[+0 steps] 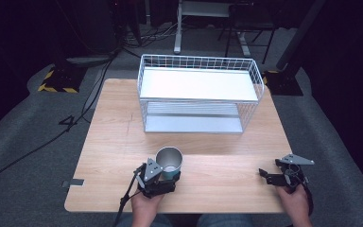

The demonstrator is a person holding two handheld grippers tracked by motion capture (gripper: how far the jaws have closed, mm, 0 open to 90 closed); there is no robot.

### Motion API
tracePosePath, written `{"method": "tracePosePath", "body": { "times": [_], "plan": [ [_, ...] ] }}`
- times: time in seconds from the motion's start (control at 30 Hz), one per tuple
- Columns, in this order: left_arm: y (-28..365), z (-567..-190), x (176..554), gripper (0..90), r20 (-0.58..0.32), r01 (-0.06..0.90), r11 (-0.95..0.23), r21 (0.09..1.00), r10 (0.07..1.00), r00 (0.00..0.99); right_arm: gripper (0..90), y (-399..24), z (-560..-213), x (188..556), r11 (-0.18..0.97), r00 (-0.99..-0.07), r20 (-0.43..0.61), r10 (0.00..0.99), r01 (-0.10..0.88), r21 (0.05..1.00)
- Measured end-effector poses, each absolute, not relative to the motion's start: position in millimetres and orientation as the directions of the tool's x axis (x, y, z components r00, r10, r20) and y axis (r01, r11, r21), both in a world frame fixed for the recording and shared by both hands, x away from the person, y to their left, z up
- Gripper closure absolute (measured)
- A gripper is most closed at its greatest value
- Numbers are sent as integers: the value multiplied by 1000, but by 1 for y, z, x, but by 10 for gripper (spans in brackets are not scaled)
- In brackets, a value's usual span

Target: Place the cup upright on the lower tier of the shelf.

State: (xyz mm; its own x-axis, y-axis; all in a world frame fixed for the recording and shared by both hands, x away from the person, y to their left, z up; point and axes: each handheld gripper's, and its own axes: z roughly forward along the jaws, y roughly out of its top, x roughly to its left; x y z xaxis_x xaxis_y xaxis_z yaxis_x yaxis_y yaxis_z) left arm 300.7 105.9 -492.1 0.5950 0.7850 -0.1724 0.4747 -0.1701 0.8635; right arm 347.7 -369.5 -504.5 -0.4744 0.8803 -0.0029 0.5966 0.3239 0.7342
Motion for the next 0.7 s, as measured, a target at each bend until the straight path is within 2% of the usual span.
{"method": "tracePosePath", "body": {
  "times": [0.3,0.7],
  "plan": [
    [104,-477,311,216,-131,449,-192,873,793,595,132,-369,-504,348,323,-472,-3,881,598,734],
    [79,-453,344,216,-86,413,-230,881,780,619,132,-368,-505,348,321,-466,-7,885,598,735]
  ]
}}
